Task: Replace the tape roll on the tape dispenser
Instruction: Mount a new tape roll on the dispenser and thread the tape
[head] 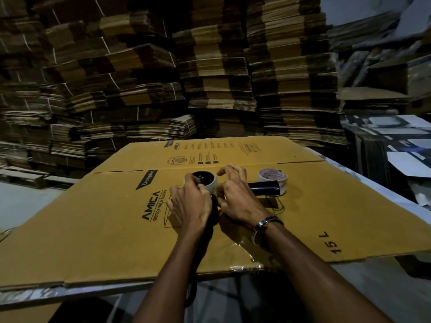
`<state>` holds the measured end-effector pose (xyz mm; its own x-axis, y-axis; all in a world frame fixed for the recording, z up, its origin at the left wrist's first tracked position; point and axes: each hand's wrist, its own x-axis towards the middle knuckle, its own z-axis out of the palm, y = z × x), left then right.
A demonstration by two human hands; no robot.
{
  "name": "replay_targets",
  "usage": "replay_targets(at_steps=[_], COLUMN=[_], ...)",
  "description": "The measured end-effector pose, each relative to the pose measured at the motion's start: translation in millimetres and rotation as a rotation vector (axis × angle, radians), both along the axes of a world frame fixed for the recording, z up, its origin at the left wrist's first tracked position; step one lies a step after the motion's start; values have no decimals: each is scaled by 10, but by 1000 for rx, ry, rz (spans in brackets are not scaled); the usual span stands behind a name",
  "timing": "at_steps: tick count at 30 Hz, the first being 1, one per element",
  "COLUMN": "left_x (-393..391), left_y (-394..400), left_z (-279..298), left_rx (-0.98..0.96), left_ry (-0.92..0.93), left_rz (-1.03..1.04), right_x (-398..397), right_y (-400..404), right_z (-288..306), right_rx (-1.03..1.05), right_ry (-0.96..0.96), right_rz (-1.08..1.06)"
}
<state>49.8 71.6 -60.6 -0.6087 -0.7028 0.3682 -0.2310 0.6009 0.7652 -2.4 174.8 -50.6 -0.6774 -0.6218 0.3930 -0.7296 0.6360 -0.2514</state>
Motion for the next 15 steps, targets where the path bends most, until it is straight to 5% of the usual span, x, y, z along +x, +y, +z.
replay_targets(at_steps=[15], left_x=[4], left_y=[-9], left_z=[-1], left_rx=[-6], left_ry=[4], left_rz=[-11], right_x=[69], right_y=[157], right_z=[-85], right_rx=[-90], right_ry=[-16], right_rz=[33])
